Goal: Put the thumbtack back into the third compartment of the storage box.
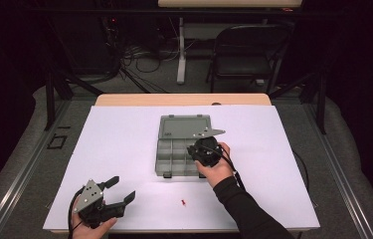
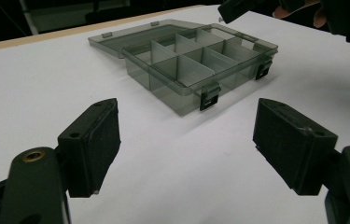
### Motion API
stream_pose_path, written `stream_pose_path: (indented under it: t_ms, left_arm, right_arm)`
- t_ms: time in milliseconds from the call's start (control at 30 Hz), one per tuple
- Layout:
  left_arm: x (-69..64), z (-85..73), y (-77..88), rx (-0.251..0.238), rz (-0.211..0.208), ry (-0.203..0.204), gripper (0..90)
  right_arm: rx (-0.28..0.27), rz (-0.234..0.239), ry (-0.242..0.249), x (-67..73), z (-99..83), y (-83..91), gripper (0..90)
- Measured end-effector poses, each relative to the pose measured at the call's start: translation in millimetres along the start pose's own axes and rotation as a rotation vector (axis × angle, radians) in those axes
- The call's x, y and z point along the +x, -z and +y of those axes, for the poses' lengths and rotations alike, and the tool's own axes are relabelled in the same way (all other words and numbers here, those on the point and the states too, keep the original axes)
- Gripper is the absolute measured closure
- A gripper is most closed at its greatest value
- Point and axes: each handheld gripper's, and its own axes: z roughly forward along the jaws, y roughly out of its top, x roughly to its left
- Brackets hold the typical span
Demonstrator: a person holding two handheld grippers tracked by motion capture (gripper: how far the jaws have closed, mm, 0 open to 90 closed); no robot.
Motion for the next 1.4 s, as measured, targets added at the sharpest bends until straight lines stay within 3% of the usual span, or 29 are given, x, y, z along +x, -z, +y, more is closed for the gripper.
stream_pose_path:
  t_ms: [667,933,1400]
  left_arm:
    - [0.0,-0.2,-0.4,0.001,-0.004,0.003,23.0]
    - [0.0,-0.2,-0.3,0.0,-0.005,0.004,22.9]
    - [-0.1,-0.1,-0.1,0.002,-0.002,0.003,22.9]
  right_arm:
    - [0.051,-0.077,-0.064,-17.7,-3.9,-37.1,83.6]
    - [0.057,-0.101,-0.068,-21.4,-5.8,-42.9,83.6]
    - [0.057,-0.102,-0.063,-21.2,-6.3,-43.4,83.0]
